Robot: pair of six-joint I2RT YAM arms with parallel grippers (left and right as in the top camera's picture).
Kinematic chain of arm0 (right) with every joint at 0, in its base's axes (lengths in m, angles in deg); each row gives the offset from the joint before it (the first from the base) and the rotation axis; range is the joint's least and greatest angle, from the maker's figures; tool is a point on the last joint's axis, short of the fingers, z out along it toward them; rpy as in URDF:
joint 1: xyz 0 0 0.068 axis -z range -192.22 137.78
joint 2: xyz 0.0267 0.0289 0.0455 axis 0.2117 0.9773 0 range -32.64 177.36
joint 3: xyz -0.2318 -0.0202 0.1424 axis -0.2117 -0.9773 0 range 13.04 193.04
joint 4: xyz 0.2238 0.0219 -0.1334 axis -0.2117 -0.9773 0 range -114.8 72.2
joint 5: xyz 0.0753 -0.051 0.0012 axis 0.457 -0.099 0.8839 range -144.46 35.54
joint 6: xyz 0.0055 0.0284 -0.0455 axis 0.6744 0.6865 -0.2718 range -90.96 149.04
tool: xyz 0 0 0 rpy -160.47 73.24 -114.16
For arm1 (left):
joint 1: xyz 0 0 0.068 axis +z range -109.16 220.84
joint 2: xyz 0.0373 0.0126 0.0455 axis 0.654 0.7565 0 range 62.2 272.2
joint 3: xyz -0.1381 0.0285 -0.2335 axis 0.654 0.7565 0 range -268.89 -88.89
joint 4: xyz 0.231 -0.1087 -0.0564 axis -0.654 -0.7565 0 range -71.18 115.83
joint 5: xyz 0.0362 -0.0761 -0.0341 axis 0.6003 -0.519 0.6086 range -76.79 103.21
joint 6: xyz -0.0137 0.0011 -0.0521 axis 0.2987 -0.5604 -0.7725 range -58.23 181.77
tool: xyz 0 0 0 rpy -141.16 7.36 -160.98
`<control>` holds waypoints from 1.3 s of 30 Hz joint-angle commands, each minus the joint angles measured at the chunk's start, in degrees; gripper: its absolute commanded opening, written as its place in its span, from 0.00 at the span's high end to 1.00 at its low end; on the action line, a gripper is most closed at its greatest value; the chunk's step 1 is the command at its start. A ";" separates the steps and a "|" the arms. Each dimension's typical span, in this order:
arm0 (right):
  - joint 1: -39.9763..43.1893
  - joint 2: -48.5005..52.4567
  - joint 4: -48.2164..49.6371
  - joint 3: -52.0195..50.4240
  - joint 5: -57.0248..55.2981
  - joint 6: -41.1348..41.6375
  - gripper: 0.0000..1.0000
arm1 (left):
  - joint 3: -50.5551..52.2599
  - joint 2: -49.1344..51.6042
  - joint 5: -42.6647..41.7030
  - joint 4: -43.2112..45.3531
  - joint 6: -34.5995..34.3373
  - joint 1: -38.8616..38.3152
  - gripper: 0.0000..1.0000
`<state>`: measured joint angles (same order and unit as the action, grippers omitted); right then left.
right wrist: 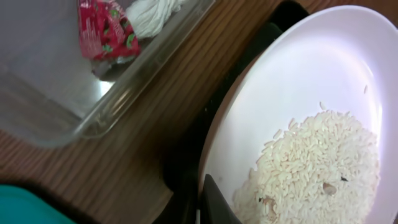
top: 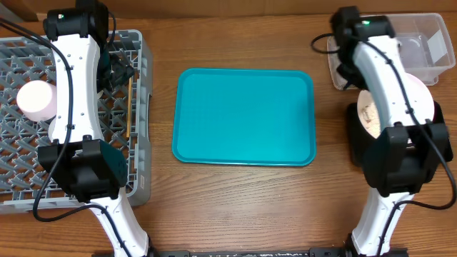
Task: Sort waste into correct bins and load items into the dishwasher
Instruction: 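Lift the plate and carry it over the black tray, then tilt the plate to dump the rice onto the black tray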
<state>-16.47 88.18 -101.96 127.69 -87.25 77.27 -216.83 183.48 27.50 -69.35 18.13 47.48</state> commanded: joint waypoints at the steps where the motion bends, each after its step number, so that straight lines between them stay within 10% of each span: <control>1: 3.06 -2.03 1.16 1.49 2.51 -2.71 0.96 | -1.29 -2.25 0.02 -0.13 -1.20 0.09 0.00; 21: 24.87 -2.03 10.36 1.46 35.63 -12.63 0.96 | -1.29 -2.25 0.00 -0.13 -1.20 0.00 0.00; 39: 26.58 -2.03 10.82 1.46 50.80 -14.60 0.96 | -1.29 -2.25 0.00 -0.13 -1.20 -0.02 0.00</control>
<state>10.19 88.18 -91.29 127.69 -41.88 64.42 -216.83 183.48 27.50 -69.35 18.13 47.48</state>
